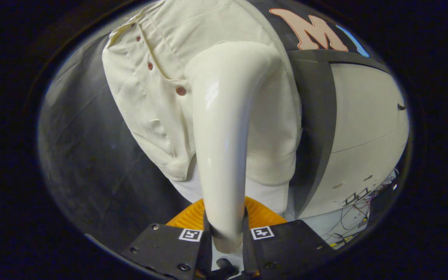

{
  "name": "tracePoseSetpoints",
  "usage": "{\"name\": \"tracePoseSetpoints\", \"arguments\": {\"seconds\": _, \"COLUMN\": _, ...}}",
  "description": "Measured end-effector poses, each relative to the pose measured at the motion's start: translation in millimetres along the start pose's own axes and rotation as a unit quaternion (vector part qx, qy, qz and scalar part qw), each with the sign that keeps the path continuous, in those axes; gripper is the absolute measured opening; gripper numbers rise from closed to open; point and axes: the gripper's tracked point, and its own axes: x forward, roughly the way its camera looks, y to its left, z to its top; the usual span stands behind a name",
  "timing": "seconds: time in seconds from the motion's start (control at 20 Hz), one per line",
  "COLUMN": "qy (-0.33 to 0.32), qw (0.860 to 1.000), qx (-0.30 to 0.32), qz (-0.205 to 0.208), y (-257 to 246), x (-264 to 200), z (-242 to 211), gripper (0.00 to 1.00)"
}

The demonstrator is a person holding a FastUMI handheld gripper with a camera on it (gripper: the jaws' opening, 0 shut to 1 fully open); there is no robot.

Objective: Iron the clothes twice with a garment steamer, once on the left side and once on the right side.

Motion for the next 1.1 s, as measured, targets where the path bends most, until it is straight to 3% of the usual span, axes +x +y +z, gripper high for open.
{"name": "tracePoseSetpoints", "arguments": {"seconds": 0.3, "qy": 0.010, "qw": 1.000, "qx": 0.025, "qz": -0.012, "y": -8.8, "x": -21.0, "z": -22.2, "gripper": 0.31}}
{"name": "tracePoseSetpoints", "arguments": {"seconds": 0.6, "qy": -0.011, "qw": 0.999, "qx": 0.036, "qz": -0.035, "y": -6.0, "x": -78.3, "z": -38.0, "gripper": 0.31}}
{"name": "tracePoseSetpoints", "arguments": {"seconds": 1.1, "qy": -0.133, "qw": 0.988, "qx": -0.018, "qz": -0.082, "y": 74.2, "x": -254.7, "z": -31.0, "gripper": 0.31}}
